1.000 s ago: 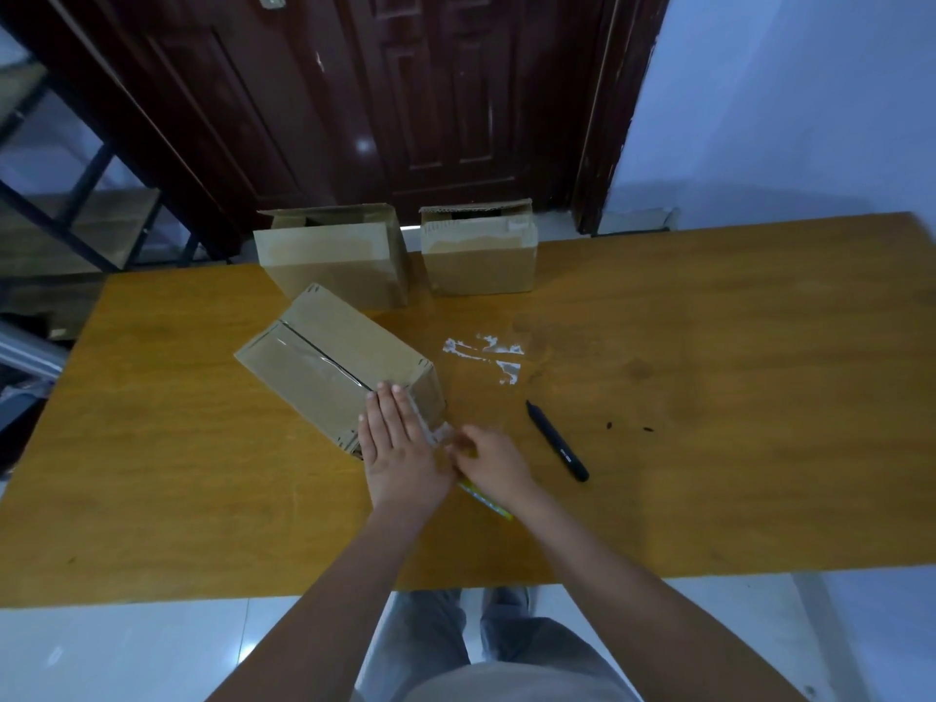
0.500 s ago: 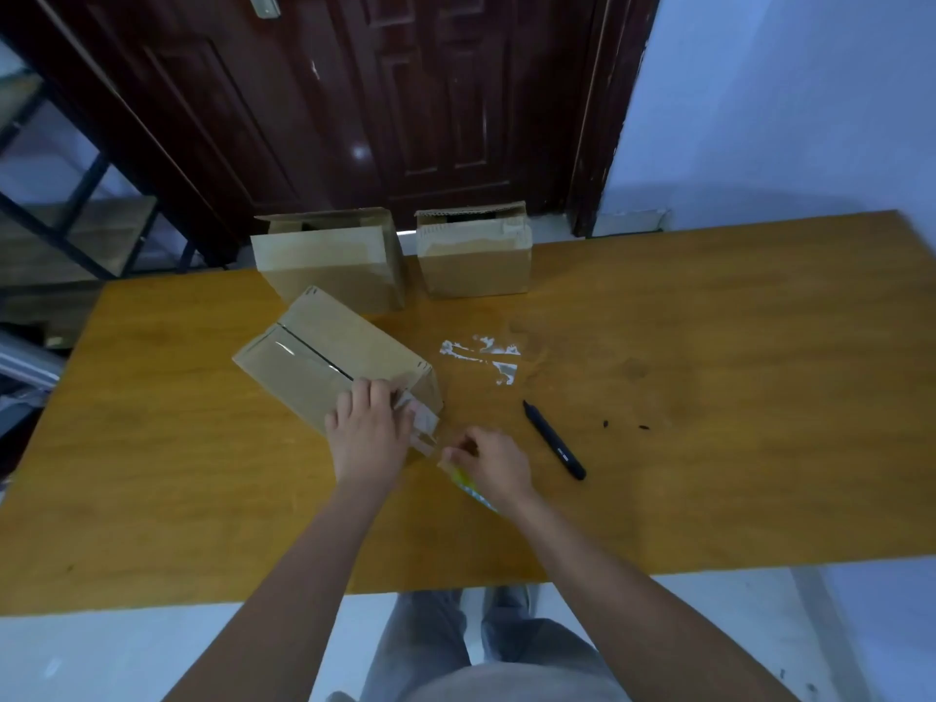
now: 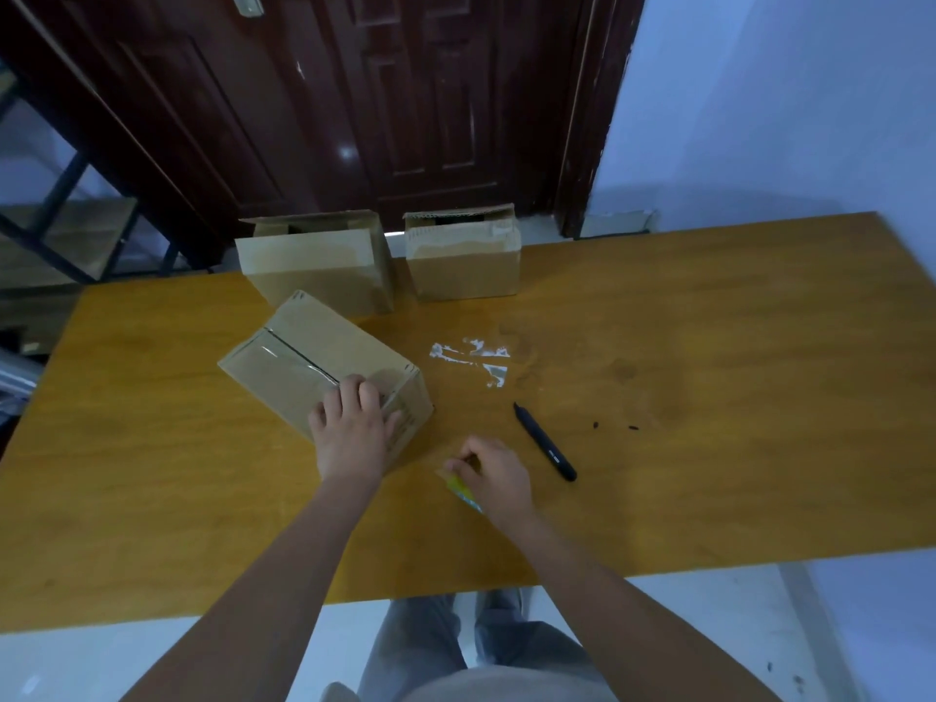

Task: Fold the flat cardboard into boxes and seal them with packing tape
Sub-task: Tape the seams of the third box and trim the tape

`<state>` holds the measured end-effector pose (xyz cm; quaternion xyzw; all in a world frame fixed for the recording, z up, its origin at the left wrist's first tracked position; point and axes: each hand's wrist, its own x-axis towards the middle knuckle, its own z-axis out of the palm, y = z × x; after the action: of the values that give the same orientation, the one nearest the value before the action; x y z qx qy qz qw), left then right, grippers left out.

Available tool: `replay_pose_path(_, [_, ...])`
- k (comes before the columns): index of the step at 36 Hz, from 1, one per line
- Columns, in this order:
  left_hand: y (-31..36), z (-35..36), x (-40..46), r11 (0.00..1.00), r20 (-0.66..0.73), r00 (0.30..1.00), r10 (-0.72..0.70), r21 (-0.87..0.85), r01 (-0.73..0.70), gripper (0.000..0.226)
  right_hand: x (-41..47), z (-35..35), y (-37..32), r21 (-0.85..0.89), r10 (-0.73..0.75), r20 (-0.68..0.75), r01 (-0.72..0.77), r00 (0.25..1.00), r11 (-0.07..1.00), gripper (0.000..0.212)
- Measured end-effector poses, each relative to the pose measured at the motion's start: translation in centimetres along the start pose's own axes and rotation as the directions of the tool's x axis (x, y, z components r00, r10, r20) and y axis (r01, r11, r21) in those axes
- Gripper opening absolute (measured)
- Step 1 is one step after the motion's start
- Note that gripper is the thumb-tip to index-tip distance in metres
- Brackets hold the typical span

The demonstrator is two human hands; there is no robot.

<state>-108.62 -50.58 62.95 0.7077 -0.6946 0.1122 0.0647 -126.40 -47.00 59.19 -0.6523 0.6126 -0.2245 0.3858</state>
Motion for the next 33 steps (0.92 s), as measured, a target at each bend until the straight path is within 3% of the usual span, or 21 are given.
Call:
replay_pose_path(3, [-0.2,0.3,0.1,0.999,0.053,0.998,0.037,0.026,-0.038,0.065,0.3,0.0,-0.5,-0.040,0.002,0.013,-0.001,1.000,0.999,0.025])
replay_pose_path(9, [0.6,-1.0,0.6,0.993,0.341,0.939,-0.046,0.116,0.006,0.070,0.7,0.1,-1.0,-0.088,0.029,0.036,-0.025,0.999,0.996,0.026])
replay_pose_path(14, [1.1,-1.9,0.8,0.988,0.425,0.904,-0.050,0.152,-0.016,0.083,0.9,0.1,-1.1,-0.079,0.067,0.065,-0.062,0.996,0.995,0.025])
replay_pose_path(18, [1.7,-3.2,1.0,0.986,0.461,0.886,-0.050,0.165,-0.030,0.081,1.5,-0.3,-1.7,0.025,0.153,0.073,-0.156,0.985,0.988,0.022])
replay_pose_path(22, [1.8,-4.2,2.1,0.996,0.513,0.857,-0.053,0.092,0.007,0.081,2.1,-1.4,-1.9,0.090,0.202,0.016,-0.203,0.979,0.975,0.019])
replay_pose_path(25, [1.8,-4.4,2.9,0.992,0.516,0.857,-0.001,0.110,-0.066,0.083,2.6,-2.8,-2.1,0.135,0.226,-0.046,-0.218,0.973,0.967,0.024])
replay_pose_path(33, [3.6,-4.6,5.4,0.995,0.599,0.801,0.007,0.079,-0.068,0.089,4.1,-6.8,-4.5,0.224,0.206,-0.236,-0.153,0.950,0.962,0.027])
